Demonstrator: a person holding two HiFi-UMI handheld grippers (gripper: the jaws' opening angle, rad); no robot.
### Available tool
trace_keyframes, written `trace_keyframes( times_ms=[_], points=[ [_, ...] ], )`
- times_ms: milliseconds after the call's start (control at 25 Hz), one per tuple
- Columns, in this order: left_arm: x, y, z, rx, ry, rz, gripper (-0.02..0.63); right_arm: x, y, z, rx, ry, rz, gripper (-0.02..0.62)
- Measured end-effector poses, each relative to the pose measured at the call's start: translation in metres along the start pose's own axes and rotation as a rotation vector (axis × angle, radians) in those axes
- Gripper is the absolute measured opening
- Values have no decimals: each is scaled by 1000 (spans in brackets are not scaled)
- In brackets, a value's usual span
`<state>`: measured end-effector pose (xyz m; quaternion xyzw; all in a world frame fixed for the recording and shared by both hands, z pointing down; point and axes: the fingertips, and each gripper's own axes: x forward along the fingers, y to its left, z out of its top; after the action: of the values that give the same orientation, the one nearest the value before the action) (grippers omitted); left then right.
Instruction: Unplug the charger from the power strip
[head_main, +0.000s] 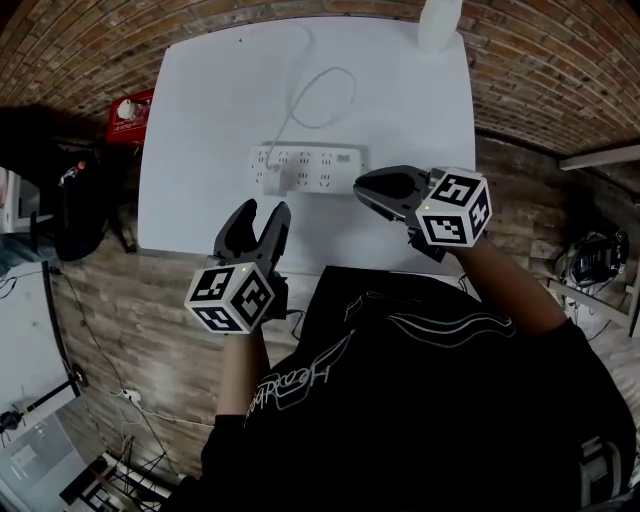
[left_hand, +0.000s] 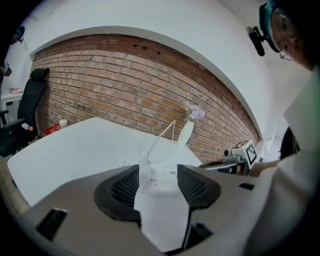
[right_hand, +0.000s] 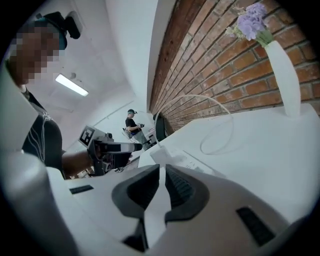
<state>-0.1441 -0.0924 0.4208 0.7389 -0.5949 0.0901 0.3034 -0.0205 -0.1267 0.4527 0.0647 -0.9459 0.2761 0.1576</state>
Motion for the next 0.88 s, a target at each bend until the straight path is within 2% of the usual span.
trace_keyframes(
  times_ms=[240, 320, 520, 600, 760, 880],
  points=[
    [15, 13, -15, -27, 32, 0, 221, 16, -23, -1, -118, 81, -62, 22],
    [22, 17, -16, -33, 38, -2, 222, 22, -30, -1, -192, 118, -79, 76],
    [37, 23, -25, -20, 55, -11, 222, 35, -42, -3, -382, 172, -98, 103],
    [42, 25, -29, 3, 70, -11, 221, 42, -43, -9, -420, 195, -90, 126],
    [48, 26, -35, 67, 93, 9, 221, 48, -46, -18, -446, 225, -93, 129],
    [53, 28, -33, 84, 90, 7, 221, 50, -52, -21, -464, 222, -102, 133]
  ],
)
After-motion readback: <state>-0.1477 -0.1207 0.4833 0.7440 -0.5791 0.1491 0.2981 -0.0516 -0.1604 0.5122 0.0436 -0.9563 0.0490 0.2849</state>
